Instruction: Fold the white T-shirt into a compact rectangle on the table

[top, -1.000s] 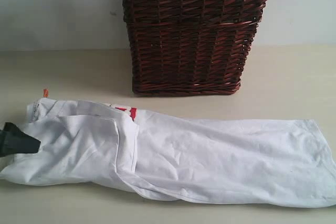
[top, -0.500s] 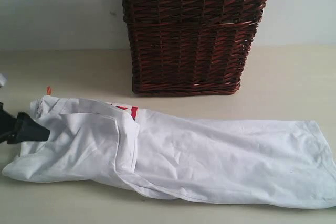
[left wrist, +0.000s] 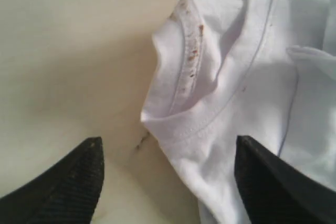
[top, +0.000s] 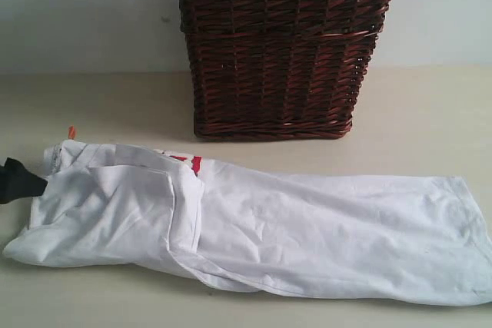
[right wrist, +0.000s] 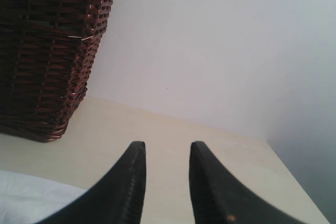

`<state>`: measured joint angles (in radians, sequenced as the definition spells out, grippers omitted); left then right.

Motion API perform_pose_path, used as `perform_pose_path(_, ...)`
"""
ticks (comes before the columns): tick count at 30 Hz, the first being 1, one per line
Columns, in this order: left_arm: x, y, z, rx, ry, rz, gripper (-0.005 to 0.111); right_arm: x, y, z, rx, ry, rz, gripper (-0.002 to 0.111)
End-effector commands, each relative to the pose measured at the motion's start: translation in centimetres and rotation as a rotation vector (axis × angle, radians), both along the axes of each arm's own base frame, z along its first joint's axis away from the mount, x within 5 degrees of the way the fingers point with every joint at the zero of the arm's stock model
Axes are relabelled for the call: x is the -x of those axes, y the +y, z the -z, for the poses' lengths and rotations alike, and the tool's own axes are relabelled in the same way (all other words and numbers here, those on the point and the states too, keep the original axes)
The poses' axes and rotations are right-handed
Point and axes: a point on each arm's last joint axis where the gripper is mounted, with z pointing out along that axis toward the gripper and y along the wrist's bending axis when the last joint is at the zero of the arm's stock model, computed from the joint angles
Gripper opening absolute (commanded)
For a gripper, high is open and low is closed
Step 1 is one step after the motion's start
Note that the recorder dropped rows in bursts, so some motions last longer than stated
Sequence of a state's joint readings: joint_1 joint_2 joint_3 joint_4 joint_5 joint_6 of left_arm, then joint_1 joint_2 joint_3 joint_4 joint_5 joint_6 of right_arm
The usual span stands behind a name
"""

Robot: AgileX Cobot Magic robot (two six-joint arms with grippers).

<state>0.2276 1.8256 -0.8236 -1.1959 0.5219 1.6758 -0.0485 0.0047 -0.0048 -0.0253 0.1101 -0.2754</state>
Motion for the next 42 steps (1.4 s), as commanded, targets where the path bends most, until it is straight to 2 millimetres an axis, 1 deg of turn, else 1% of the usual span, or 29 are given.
perform_pose_path(1,-0.9,-0.3,0.2,0.056,-0.006,0.031,0.067,0.0,0.0,0.1,-0.003,-0.006,0.003,0.030)
perform_pose_path(4,-1.6,-0.7,0.1,0.123,-0.002,0.038,0.067,0.0,0.0,0.1,-0.003,-0.006,0.003,0.030)
perform_pose_path(6,-1.7,-1.1,0.4,0.140,0.018,0.033,0.067,0.0,0.0,0.1,-0.003,-0.006,0.003,0.030)
perform_pose_path(11,-1.5,-2.8,2.0,0.195,0.086,0.109,0.067,0.0,0.0,0.1,-0.003,-0.006,0.003,0.030)
perform_pose_path(14,-1.4,-3.8,2.9,0.206,0.126,0.116,0.067,0.0,0.0,0.1,-0.003,-0.006,0.003,0.030)
perform_pose_path(16,-1.4,-4.0,3.1,0.205,0.133,0.116,0.067,0.0,0.0,0.1,-0.003,-0.006,0.003,0.030)
perform_pose_path(17,-1.4,-4.0,3.1,0.206,0.133,0.115,0.064,0.0,0.0,0.1,-0.003,-0.006,0.003,0.030)
perform_pose_path(19,-1.5,-4.0,3.1,0.203,0.131,0.103,0.056,0.0,0.0,0.1,-0.003,-0.006,0.003,0.030)
perform_pose_path(21,-1.5,-3.8,3.2,0.180,0.128,0.095,0.039,0.0,0.0,0.1,-0.003,-0.006,0.003,0.030)
perform_pose_path(24,-1.5,-3.6,3.4,0.154,0.140,0.090,0.008,0.0,0.0,0.1,-0.003,-0.006,0.003,0.030)
perform_pose_path(25,-1.4,-3.5,3.4,0.148,0.142,0.096,0.000,0.0,0.0,0.1,-0.003,-0.006,0.003,0.030)
perform_pose_path(30,-1.2,-3.4,3.6,0.122,0.161,0.125,0.000,0.0,0.0,0.1,-0.003,-0.006,0.003,0.030)
perform_pose_path(33,-1.0,-3.3,3.3,0.105,0.164,0.138,0.000,0.0,0.0,0.1,-0.003,-0.006,0.003,0.030)
perform_pose_path(34,-0.9,-3.4,2.9,0.107,0.161,0.146,0.000,0.0,0.0,0.1,-0.003,-0.006,0.003,0.030)
perform_pose_path(36,-0.5,-3.8,1.4,0.140,0.146,0.205,0.000,0.0,0.0,0.1,-0.003,-0.006,0.003,0.030)
perform_pose_path(37,-0.2,-4.3,0.2,0.186,0.137,0.243,0.000,0.0,0.0,0.1,-0.003,-0.006,0.003,0.030)
perform_pose_path(38,0.0,-4.5,-0.3,0.209,0.135,0.253,0.000,0.0,0.0,0.1,-0.003,-0.006,0.003,0.030)
perform_pose_path(39,0.3,-4.9,-1.1,0.269,0.150,0.261,0.000,0.0,0.0,0.1,-0.003,-0.006,0.003,0.030)
perform_pose_path(42,0.7,-5.4,-1.6,0.355,0.191,0.269,0.000,0.0,0.0,0.1,-0.003,-0.006,0.003,0.030)
